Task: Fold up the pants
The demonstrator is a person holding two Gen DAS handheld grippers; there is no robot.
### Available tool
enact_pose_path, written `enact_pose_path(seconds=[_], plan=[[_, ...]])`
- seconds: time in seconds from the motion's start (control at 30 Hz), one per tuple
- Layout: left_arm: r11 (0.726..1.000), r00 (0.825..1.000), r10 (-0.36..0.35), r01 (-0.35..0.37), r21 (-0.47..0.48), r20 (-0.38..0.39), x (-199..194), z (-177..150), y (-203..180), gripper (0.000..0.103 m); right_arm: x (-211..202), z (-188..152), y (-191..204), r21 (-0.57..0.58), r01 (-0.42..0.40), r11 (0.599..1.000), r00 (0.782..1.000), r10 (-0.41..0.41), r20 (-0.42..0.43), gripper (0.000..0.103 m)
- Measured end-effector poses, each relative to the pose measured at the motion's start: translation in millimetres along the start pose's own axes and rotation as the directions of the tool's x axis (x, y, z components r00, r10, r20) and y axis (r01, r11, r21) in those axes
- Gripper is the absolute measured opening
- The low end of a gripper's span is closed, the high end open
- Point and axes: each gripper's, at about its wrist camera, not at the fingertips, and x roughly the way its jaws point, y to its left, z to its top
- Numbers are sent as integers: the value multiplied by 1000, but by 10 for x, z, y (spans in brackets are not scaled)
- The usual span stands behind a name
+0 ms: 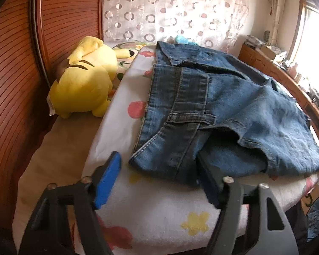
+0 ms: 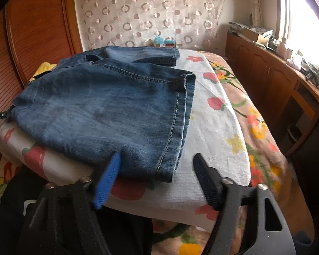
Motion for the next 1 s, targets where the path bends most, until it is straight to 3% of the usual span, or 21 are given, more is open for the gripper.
enact_pose_path(seconds=[0.07, 0.23, 0.5, 0.73, 1.0], plan=[[1000, 1000, -22, 22, -8, 8, -31, -5, 8, 54, 14, -14, -7, 2, -2, 1000, 1000, 2, -3, 61], [999, 999, -44, 45, -20, 20, -47, 12, 14, 45, 58, -61, -9, 1, -2, 1000, 1000, 2, -16, 55], [999, 999, -37, 37, -39, 10, -23, 12, 18, 48, 40, -53, -43, 9, -1, 1000, 1000, 2, -15, 44], [999, 999, -37, 37, -39, -10, -46, 45, 9, 48, 65, -13, -83, 14, 2, 1000, 1000, -1, -17, 20], [993, 996, -90, 90, -79, -6, -113, 113, 75, 48, 30, 35, -104, 4, -15, 1000, 1000, 15, 2, 6]])
